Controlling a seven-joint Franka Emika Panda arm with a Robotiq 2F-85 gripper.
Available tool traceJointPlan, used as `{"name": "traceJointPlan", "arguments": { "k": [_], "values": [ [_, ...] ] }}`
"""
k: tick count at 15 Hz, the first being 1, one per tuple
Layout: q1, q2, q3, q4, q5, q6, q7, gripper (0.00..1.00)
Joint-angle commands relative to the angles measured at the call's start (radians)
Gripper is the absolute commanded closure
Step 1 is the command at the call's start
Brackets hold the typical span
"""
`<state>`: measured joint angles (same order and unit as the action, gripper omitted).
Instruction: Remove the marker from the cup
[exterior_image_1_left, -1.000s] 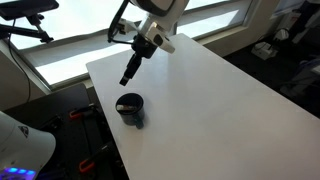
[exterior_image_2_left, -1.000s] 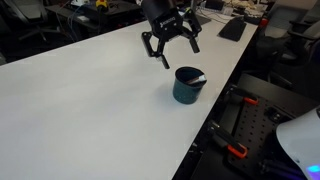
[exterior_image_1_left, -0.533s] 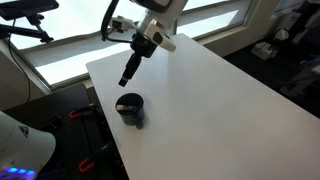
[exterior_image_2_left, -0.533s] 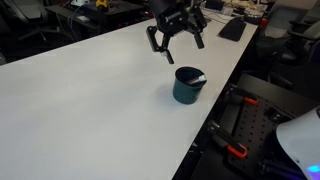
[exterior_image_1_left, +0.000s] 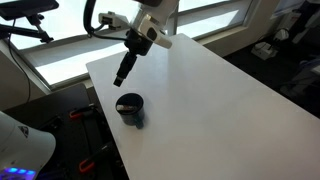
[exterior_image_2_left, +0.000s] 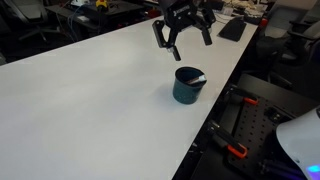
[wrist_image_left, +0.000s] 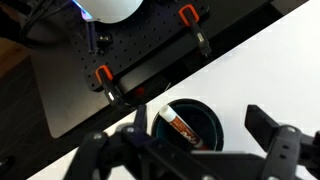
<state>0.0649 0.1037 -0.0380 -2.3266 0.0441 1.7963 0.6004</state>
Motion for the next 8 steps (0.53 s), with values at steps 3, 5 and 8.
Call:
{"name": "traceJointPlan", "arguments": {
  "k": [3,5,8],
  "values": [
    [-0.015,-0.057,0.01,-0.1,-0.044,0.09,-0.078,0.0],
    [-0.023,-0.079,0.003,-0.17,-0.096,0.148,-0.113,0.0],
    [-0.048,-0.087,-0.008,-0.257,-0.186,0.239,-0.173,0.0]
  ]
}}
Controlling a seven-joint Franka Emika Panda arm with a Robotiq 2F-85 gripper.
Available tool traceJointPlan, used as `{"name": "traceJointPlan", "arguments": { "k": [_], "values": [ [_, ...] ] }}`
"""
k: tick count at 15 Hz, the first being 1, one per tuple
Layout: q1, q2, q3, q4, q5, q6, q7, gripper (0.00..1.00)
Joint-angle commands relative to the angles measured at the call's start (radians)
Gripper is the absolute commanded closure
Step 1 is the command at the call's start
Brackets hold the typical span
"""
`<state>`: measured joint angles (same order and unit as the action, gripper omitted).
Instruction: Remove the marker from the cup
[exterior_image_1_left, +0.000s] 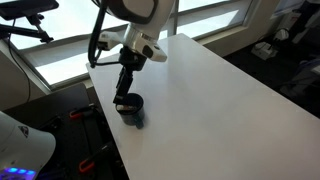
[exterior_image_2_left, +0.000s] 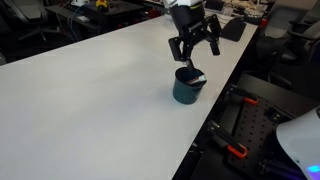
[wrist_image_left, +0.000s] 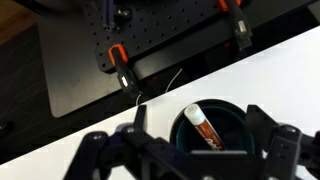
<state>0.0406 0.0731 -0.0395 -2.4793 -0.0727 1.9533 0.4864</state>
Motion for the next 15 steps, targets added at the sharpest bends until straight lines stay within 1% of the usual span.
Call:
{"name": "traceJointPlan", "arguments": {
  "k": [1,4,6,7,9,12,15],
  "values": [
    [-0.032,-0.054,-0.01,-0.127,-0.103,0.117,-0.078,0.0],
    [-0.06,-0.044,-0.023,-0.184,-0.134,0.211,-0.151,0.0],
    [-0.075,-0.036,-0.029,-0.211,-0.118,0.259,-0.194,0.0],
    [-0.066,-0.009,-0.021,-0.168,-0.117,0.216,-0.153,0.0],
    [-0.074,-0.009,-0.025,-0.183,-0.116,0.237,-0.173,0.0],
    [-0.071,-0.008,-0.021,-0.18,-0.108,0.247,-0.169,0.0],
    [-0.057,-0.051,-0.003,-0.18,-0.07,0.274,-0.169,0.0]
  ]
}}
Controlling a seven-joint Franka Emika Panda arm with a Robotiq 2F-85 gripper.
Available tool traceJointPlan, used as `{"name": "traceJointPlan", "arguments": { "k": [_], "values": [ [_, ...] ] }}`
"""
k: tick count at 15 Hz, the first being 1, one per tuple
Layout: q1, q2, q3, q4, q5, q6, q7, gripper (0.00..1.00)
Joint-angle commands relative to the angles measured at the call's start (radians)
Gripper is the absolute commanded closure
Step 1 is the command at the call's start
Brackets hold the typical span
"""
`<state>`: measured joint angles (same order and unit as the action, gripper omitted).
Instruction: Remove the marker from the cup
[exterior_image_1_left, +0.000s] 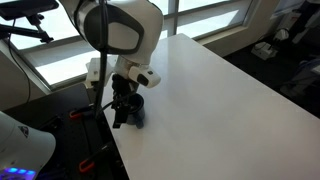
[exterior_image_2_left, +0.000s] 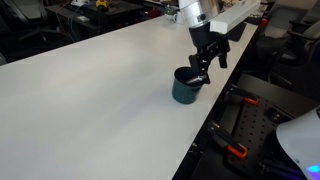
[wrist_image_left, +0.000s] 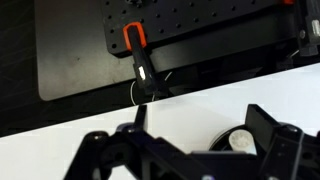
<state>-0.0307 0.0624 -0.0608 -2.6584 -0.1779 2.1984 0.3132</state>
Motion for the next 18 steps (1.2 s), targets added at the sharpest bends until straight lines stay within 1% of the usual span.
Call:
{"name": "traceJointPlan", "arguments": {
  "k": [1,6,9,11,18],
  "values": [
    [0.022,-0.053,0.028,0.003,0.044,0.037,0.007,0.0],
    [0.051,-0.085,0.073,0.03,0.099,0.024,-0.013,0.0],
    [0.055,-0.102,0.083,0.033,0.117,0.013,-0.025,0.0],
    [0.047,-0.09,0.076,0.046,0.108,-0.01,-0.016,0.0],
    [0.012,-0.022,0.038,0.061,0.132,-0.006,-0.049,0.0]
  ]
}}
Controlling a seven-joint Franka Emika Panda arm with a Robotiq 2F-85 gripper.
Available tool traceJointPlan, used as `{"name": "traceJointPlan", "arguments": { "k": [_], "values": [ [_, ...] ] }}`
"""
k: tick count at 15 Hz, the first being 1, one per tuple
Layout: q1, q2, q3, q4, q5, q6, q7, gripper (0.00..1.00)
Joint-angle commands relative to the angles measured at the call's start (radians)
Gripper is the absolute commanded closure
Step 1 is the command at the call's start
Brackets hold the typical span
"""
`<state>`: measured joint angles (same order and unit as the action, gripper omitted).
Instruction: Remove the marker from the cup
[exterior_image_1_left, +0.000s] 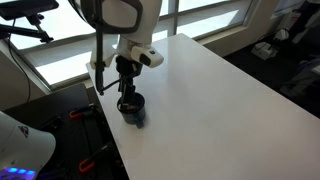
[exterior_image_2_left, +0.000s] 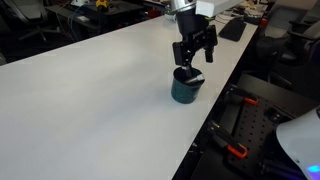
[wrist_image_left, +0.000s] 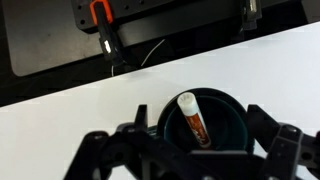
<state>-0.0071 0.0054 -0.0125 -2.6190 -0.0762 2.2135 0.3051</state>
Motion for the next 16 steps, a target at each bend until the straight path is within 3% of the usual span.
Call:
{"name": "traceJointPlan", "arguments": {
  "k": [1,6,12,14,16],
  "values": [
    [-0.013,0.044,-0.012,0.016,0.035,-0.008,-0.052,0.0],
    [-0.022,0.088,-0.019,-0.002,0.046,0.063,-0.102,0.0],
    [-0.014,0.088,-0.018,0.005,0.023,0.037,-0.058,0.0],
    [-0.012,0.085,-0.016,-0.003,0.025,0.042,-0.055,0.27],
    [-0.011,0.083,-0.015,-0.009,0.028,0.045,-0.058,0.44]
  ]
}}
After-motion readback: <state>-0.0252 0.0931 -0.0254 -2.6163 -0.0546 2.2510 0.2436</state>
